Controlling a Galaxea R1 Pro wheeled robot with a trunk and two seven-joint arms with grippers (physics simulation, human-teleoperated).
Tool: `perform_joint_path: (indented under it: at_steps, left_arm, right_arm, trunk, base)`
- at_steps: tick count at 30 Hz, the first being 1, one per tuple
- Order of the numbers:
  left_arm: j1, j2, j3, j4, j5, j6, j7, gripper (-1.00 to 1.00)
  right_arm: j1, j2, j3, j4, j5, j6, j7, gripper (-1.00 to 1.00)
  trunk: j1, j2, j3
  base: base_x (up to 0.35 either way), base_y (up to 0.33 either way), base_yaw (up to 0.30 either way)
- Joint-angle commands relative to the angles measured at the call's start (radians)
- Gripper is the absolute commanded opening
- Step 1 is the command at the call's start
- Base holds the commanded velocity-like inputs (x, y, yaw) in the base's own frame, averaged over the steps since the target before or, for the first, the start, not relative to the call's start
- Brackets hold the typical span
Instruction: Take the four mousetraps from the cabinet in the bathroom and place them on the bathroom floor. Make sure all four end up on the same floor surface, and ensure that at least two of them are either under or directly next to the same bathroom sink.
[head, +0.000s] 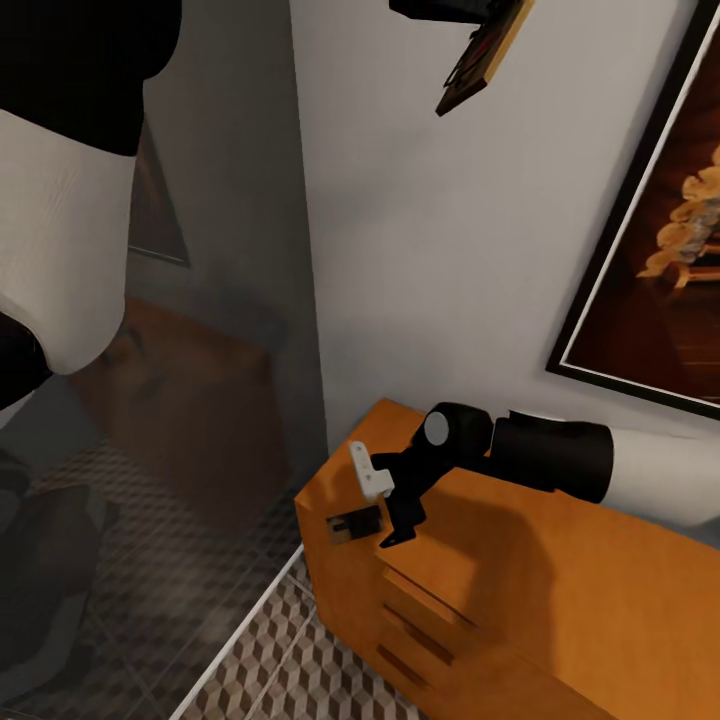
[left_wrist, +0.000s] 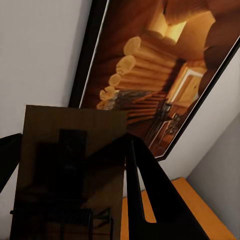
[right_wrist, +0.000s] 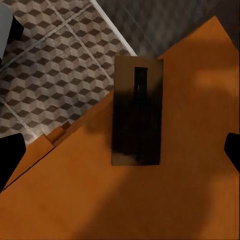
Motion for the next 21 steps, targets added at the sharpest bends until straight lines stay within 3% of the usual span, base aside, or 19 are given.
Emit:
perform_joint_path:
  at_steps: [1,6,14,21]
  left_arm:
    - [-0.001,0.000,0.000,0.000,0.008,0.002,0.007,-1.00]
    - [0.000,0.000,0.000,0.000,0.009,0.002,0.006,-1.00]
    - [0.008,0.000,0.000,-0.001,0.009,0.002,0.004,-1.00]
    - [0.012,0.000,0.000,-0.004,0.009,0.002,0.005,-1.00]
  right_arm:
    - [-0.002,0.000,-0.002,0.000,-0.008,-0.001,-0.002,1.00]
    - [-0.002,0.000,-0.021,0.001,-0.010,-0.027,-0.001,1.00]
    - [-0.002,0.000,-0.023,0.002,-0.012,-0.036,-0.001,1.00]
    - [-0.002,0.002,-0.026,0.001,-0.012,-0.036,-0.001,1.00]
  trunk:
    - [0.000,-0.001,-0.001]
    - [0.000,-0.001,-0.001]
    - [0.000,-0.001,-0.001]
    - [0.000,-0.001,-0.001]
  base:
    - [0.000,0.000,0.000]
    - [0.051,0.004,0.000]
    - [0.241,0.058,0.000]
    - [0.042,0.011,0.000]
